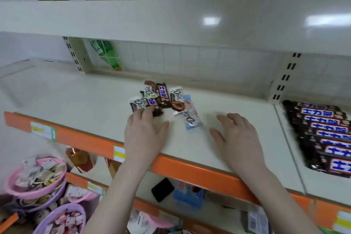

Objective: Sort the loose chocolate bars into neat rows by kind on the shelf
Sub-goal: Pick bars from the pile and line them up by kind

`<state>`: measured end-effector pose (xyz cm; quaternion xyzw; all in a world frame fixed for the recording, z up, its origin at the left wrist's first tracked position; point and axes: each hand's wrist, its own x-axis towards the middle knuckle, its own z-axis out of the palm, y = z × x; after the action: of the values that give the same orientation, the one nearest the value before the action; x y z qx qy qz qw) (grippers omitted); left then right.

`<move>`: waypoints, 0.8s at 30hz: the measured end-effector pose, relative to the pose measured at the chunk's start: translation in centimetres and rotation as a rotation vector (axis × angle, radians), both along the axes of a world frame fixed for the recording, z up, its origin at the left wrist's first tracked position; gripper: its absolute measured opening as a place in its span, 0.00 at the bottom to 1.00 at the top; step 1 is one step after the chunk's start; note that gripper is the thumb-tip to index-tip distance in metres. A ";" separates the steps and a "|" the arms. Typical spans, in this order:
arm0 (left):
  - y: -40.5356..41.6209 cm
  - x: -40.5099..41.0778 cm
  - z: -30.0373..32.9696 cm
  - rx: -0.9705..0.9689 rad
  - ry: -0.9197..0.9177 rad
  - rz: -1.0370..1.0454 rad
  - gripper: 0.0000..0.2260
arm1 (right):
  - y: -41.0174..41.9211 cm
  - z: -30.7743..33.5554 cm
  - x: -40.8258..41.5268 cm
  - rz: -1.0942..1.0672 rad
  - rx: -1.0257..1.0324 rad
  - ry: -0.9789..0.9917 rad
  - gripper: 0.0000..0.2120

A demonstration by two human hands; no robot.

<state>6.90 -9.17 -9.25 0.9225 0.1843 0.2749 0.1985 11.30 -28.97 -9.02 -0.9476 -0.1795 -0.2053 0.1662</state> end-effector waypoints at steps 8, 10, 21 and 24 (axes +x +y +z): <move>8.8 5.0 -0.1 -0.017 0.330 0.161 0.36 | 10.2 1.1 3.7 -0.097 -0.031 0.211 0.16; 8.5 6.2 0.2 -0.055 0.356 0.138 0.40 | 11.2 1.0 4.3 -0.126 -0.047 0.269 0.16; 8.6 9.3 0.7 -0.381 0.385 0.048 0.52 | 10.9 0.0 6.5 -0.238 0.181 0.428 0.10; 9.0 9.3 0.8 -0.398 0.419 0.056 0.50 | 10.0 -0.2 6.7 -0.241 0.265 0.502 0.14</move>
<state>16.20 -0.12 -8.45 0.8967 0.2970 0.0422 0.3255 18.02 -18.98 -9.24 -0.9533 0.0091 -0.0047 0.3019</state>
